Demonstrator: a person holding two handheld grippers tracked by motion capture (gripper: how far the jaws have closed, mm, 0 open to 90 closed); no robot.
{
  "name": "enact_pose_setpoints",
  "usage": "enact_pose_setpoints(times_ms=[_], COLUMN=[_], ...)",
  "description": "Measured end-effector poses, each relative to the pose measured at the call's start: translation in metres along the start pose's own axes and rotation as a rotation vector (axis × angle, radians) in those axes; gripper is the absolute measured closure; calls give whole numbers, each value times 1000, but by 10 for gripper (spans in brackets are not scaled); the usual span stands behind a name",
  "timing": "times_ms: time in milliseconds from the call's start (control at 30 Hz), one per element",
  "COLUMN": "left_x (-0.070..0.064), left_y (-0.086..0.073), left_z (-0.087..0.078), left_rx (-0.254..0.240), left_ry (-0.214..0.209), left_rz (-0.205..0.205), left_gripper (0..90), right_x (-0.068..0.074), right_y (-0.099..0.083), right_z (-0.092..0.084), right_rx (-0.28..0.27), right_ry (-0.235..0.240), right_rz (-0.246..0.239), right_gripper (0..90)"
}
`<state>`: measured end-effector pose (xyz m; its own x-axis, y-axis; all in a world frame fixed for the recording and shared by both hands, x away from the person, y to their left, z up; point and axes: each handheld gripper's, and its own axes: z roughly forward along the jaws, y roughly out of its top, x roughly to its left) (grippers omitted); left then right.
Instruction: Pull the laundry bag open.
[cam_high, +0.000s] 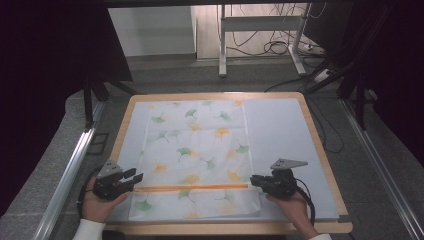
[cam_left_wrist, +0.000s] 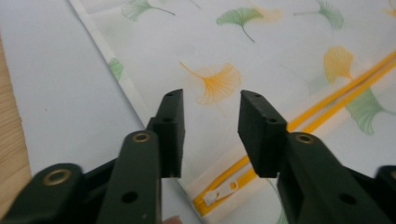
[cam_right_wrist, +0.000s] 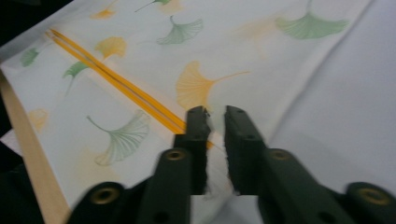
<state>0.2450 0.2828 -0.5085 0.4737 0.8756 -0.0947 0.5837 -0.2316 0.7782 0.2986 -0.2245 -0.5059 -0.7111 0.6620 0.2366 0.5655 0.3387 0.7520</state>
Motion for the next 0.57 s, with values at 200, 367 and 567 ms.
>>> enact_pose_setpoints(times_ms=[200, 367, 567], left_x=[0, -2, 0], left_y=[0, 0, 2], left_z=[4, 4, 0], left_rx=[3, -11, -66], left_ry=[1, 5, 24], left_rz=[-19, -18, -46], left_gripper=[532, 507, 476], right_x=[-8, -14, -17], right_y=[-4, -5, -6], right_z=[-21, -27, -29], right_rx=[-54, -87, -87], right_ry=[-42, -66, -108], right_rz=[-28, -19, -14], right_gripper=[672, 563, 428])
